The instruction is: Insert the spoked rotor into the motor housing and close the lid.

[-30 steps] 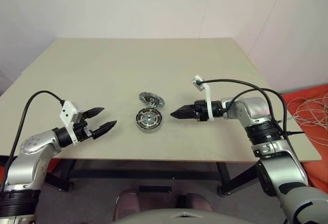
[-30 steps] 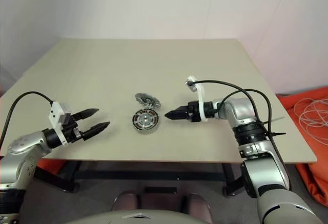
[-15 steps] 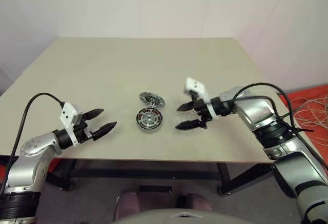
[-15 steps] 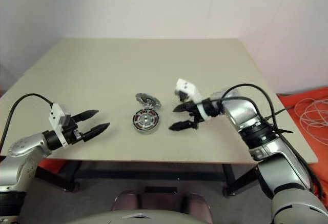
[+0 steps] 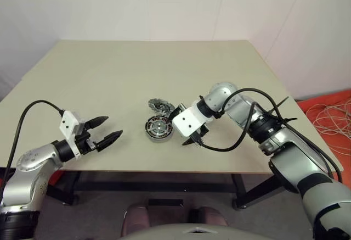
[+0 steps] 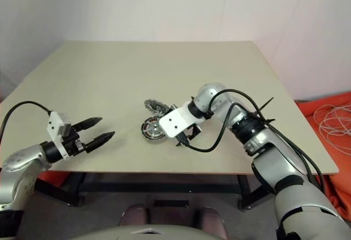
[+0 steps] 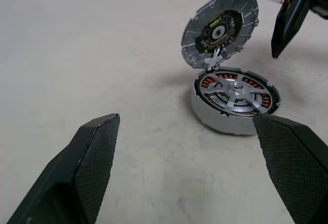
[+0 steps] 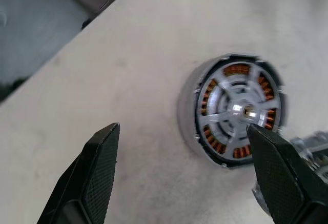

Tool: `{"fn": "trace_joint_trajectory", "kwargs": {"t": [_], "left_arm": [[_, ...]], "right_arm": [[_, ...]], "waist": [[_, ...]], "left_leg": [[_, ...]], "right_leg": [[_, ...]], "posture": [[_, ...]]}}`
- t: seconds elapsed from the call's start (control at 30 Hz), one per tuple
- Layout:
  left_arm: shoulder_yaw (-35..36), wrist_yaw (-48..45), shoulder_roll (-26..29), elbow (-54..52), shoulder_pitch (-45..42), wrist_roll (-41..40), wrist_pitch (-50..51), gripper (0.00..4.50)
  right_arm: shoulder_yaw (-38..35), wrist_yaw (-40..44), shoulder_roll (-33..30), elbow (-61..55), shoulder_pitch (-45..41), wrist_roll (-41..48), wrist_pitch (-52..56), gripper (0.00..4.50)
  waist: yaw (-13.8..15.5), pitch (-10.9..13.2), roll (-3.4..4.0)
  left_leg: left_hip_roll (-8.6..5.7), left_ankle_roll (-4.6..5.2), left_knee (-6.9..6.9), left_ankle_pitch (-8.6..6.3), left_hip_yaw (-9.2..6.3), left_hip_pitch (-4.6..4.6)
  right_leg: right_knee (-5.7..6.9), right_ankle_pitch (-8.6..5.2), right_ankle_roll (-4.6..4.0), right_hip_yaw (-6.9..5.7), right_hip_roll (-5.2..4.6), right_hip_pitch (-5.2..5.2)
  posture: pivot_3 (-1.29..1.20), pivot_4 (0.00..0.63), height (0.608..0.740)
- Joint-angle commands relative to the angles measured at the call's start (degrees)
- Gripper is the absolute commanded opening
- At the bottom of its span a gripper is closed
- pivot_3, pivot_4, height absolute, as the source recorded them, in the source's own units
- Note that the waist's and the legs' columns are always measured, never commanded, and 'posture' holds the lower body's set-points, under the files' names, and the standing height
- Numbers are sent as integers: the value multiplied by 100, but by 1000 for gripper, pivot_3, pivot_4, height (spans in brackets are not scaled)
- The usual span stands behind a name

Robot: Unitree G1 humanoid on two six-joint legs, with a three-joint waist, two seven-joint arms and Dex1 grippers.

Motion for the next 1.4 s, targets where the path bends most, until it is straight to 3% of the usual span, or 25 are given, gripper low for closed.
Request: {"fn": "trace_joint_trajectory", "kwargs": {"t": [0.03,0.4,0.8,0.93,1.27,1.4], "left_arm": [[209,73,10,-338,101,-139,-10,4399],[172,227,-34,-496,185,-172,0,4399],[98,411,-66,-664,17,-215,200,4399],[116,465,-82,-732,15,-222,251,4399],[112,577,-130,-860,53,-234,323,4399],[89,593,-147,-845,36,-231,320,4399]], "right_arm": [[111,9,70,447,-342,-371,-798,4451],[360,-980,639,2054,-979,-1597,-1999,4451],[359,-1143,1068,2600,-1230,-1929,-2276,4451],[355,-1124,1189,2616,-1268,-1968,-2363,3550],[418,-1074,1413,2545,-1271,-2054,-2352,12],[453,-1012,1481,2502,-1296,-2093,-2277,12]], "waist": [[-10,0,0],[-158,1,-1],[-234,2,0],[-280,3,1],[-282,1,-2],[-288,2,-3]], "left_leg": [[1,0,0,0,0,-2],[3,0,6,0,0,-9],[4,0,9,0,-1,-16],[4,0,12,0,-1,-19],[4,0,13,0,-1,-18],[5,0,12,0,-1,-19]], "right_leg": [[0,0,0,0,1,-2],[4,1,-1,0,3,-11],[19,5,-11,0,3,-19],[24,4,-12,0,3,-19],[35,-1,-20,2,2,-19],[38,-1,-20,2,3,-21]], "posture": [[0,0,740],[0,0,740],[0,0,740],[0,0,740],[0,0,740],[0,0,740]]}}
